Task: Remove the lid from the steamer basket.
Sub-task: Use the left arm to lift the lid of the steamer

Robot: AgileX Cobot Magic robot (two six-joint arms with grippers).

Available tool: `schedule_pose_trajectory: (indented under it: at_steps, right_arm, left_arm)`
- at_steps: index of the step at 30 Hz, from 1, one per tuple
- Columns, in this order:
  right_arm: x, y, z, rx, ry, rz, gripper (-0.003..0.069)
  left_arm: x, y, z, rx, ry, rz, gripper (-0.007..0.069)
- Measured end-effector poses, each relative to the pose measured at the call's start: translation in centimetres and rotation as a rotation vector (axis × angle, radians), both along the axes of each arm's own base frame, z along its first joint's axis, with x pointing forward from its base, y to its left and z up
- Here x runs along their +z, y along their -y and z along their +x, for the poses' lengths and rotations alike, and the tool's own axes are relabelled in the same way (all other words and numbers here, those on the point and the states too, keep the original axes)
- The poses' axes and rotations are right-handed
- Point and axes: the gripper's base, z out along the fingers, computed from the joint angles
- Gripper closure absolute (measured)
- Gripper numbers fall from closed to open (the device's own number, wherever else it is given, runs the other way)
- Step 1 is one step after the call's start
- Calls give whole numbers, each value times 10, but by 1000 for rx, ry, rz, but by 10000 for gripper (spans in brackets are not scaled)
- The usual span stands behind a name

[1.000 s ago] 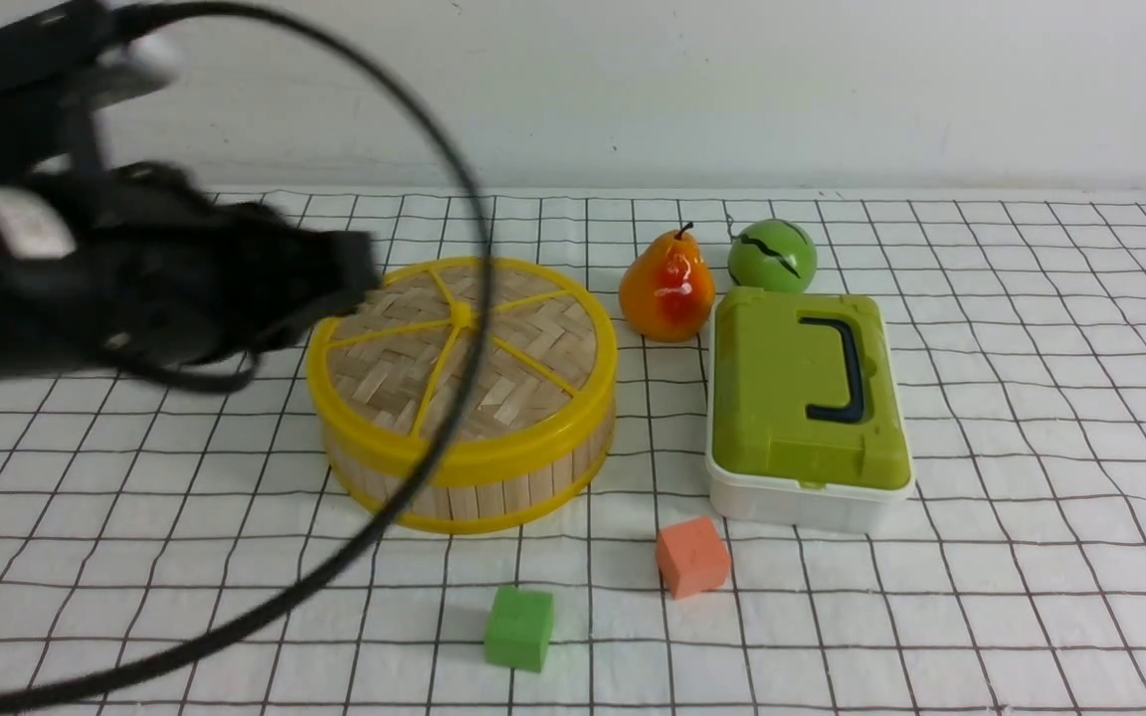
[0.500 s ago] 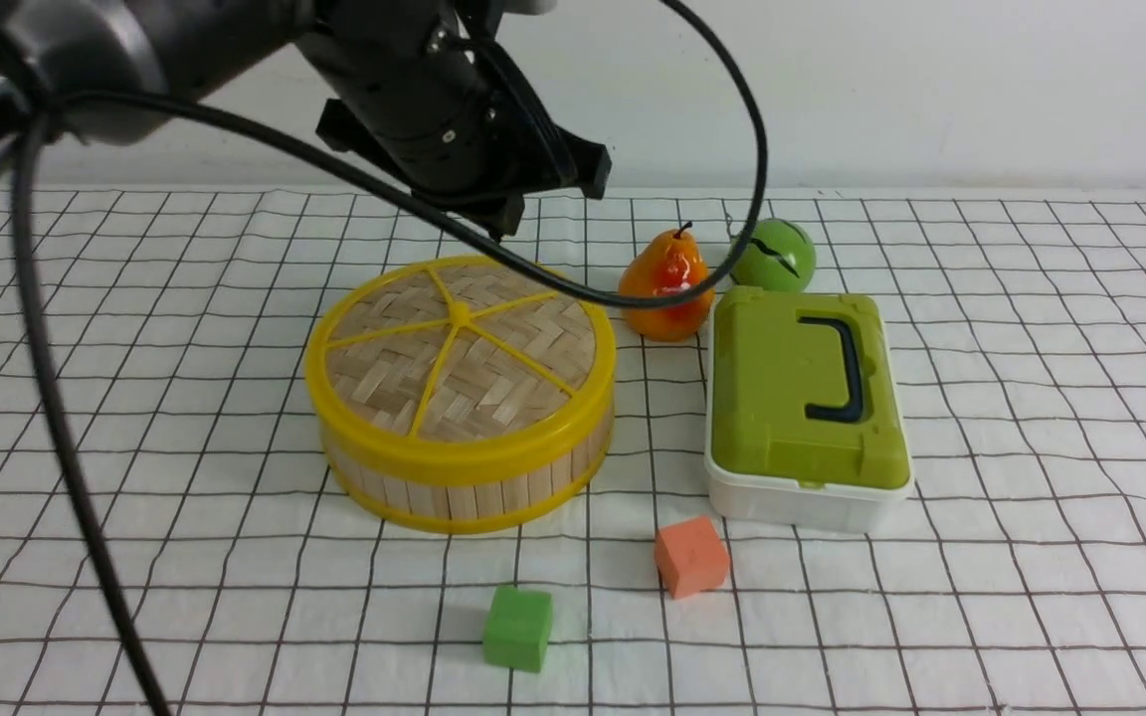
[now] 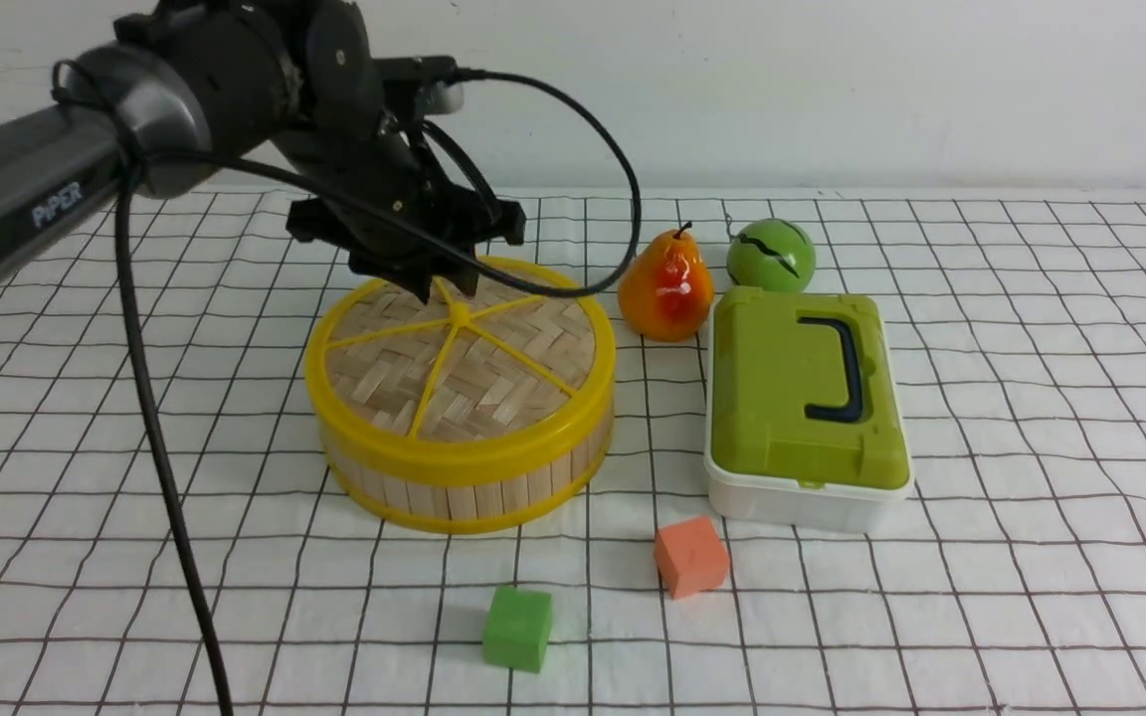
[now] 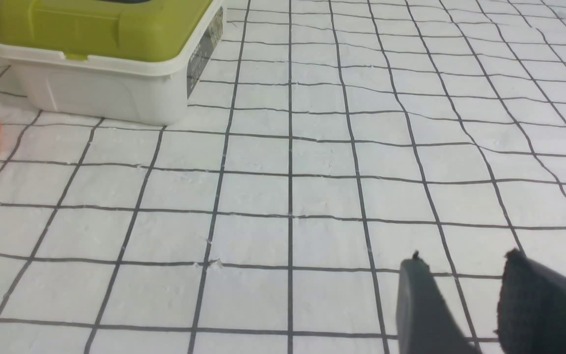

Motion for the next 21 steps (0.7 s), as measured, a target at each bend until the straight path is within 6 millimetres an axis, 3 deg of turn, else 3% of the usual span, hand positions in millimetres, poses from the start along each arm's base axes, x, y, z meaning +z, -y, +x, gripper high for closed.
schedule_pose_trajectory:
  at_steps: [4,8,12,16,20,21]
  right_arm:
    - [0,0,0,0,0,0,419]
    - [0,0,0,0,0,0,419]
    - [0,0,0,0,0,0,419]
    - [0,0,0,0,0,0,419]
    - [0,0,0,0,0,0,419]
    - [0,0,0,0,0,0,419]
  left_arm:
    - [-15,5,3,-22,-11,53,328]
    - [-14,5,4,-25,-2,64,372]
    - [-14,7,4,-26,-2,57,530]
    - [-10,7,3,-26,7,53,521]
    - [26,0,-6,-23,77,56,521]
    - [52,-7,-13,-17,141,64,521]
